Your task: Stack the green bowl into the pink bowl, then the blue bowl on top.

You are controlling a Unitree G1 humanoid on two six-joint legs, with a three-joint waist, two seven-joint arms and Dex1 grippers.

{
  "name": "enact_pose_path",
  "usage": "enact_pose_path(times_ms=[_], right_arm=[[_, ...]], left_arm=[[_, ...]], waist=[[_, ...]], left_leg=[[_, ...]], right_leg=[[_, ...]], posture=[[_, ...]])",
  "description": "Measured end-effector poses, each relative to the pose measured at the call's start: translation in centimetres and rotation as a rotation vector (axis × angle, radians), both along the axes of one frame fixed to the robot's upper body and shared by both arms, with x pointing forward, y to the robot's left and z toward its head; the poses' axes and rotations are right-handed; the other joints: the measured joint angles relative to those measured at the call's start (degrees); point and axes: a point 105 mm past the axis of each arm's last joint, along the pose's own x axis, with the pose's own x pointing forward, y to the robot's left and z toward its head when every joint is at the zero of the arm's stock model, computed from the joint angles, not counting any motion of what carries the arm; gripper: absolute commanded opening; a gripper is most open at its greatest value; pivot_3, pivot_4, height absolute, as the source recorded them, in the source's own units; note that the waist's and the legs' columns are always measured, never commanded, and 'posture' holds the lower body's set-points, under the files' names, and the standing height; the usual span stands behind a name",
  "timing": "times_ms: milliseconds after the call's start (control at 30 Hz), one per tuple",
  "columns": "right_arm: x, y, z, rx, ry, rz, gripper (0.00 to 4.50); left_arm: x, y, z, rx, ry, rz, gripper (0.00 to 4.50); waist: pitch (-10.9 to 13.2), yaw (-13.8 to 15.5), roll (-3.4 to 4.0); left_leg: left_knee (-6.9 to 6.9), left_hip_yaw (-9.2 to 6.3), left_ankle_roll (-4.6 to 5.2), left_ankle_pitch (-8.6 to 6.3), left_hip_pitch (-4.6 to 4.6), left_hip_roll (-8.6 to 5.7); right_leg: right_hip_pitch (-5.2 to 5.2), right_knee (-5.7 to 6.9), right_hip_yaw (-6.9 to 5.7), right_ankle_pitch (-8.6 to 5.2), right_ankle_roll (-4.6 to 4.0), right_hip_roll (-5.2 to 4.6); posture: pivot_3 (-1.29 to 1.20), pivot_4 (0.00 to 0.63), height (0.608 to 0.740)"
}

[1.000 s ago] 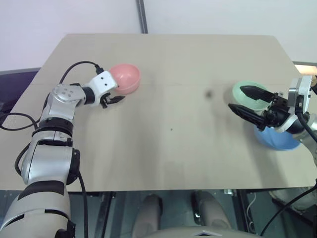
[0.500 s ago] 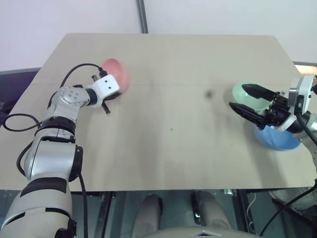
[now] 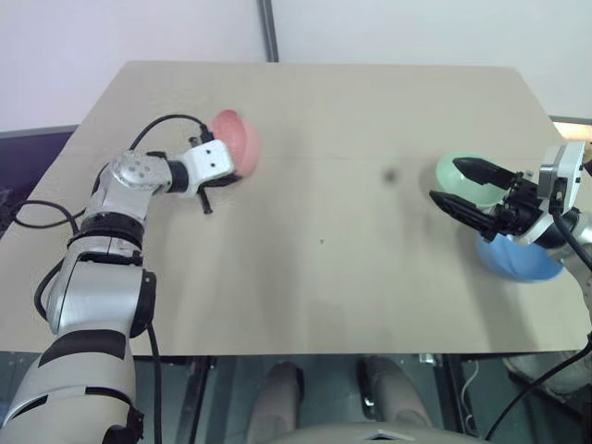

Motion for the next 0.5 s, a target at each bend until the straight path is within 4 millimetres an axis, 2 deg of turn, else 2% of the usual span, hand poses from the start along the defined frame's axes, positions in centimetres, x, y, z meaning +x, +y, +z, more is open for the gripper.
enact_pose_path(times_ms=[67, 133, 200, 267, 300, 367, 500], right_arm=[[0.0, 0.0, 0.0, -0.002, 0.001, 0.005, 4.10], [0.1, 0.0, -0.1, -0.003, 0.004, 0.004, 4.10], [0.1, 0.0, 0.0, -0.003, 0.004, 0.006, 4.10], [0.2, 0.0, 0.0, -0.003, 0.003, 0.006, 4.10], [0.2, 0.0, 0.0, -0.004, 0.003, 0.006, 4.10], [0.2, 0.0, 0.0, -0.003, 0.003, 0.006, 4.10], [0.2, 0.0, 0.0, 0.002, 0.003, 0.006, 4.10]], left_arm=[[-2.0, -1.8, 0.3, 0.062, 0.009, -0.178, 0.03], [-4.1, -2.8, -0.3, 0.143, 0.059, -0.304, 0.03], [-5.8, -3.3, -0.5, 0.197, 0.096, -0.378, 0.03], [-6.6, -3.4, -0.4, 0.234, 0.110, -0.409, 0.03], [-7.8, -3.3, -0.2, 0.312, 0.128, -0.460, 0.03], [-8.0, -3.6, -0.1, 0.326, 0.124, -0.480, 0.03], [-8.9, -6.0, 0.0, 0.379, 0.062, -0.608, 0.03]], waist=[[0.00, -0.26, 0.00], [0.01, -0.59, 0.02], [0.01, -0.52, 0.02], [0.01, -0.40, 0.02], [0.01, -0.33, 0.02], [0.01, -0.10, 0.03], [0.01, 0.21, 0.03]], left_leg=[[0.00, 0.02, 0.00, 0.00, 0.02, 0.01], [-0.01, 0.03, 0.00, 0.00, 0.05, 0.03], [0.00, 0.01, 0.00, 0.00, 0.07, 0.06], [0.02, 0.01, 0.00, 0.00, 0.10, 0.06], [0.04, 0.01, 0.01, 0.00, 0.10, 0.05], [0.06, 0.01, 0.01, 0.00, 0.09, 0.04], [0.10, 0.00, 0.01, 0.00, 0.00, 0.04]], right_leg=[[0.00, -0.01, 0.03, 0.00, 0.00, 0.01], [-0.02, 0.03, 0.06, 0.00, 0.00, 0.03], [-0.01, 0.07, 0.06, 0.00, 0.00, 0.07], [0.01, 0.09, 0.06, 0.00, 0.00, 0.07], [0.01, 0.08, 0.06, 0.00, 0.00, 0.07], [0.03, 0.07, 0.05, 0.00, 0.00, 0.06], [0.02, 0.00, 0.03, 0.00, 0.00, 0.05]], posture=[[0.00, 0.150, 0.740], [0.00, 0.150, 0.740], [0.00, 0.150, 0.740], [0.00, 0.150, 0.740], [0.00, 0.150, 0.740], [0.00, 0.150, 0.740], [0.00, 0.150, 0.740]])
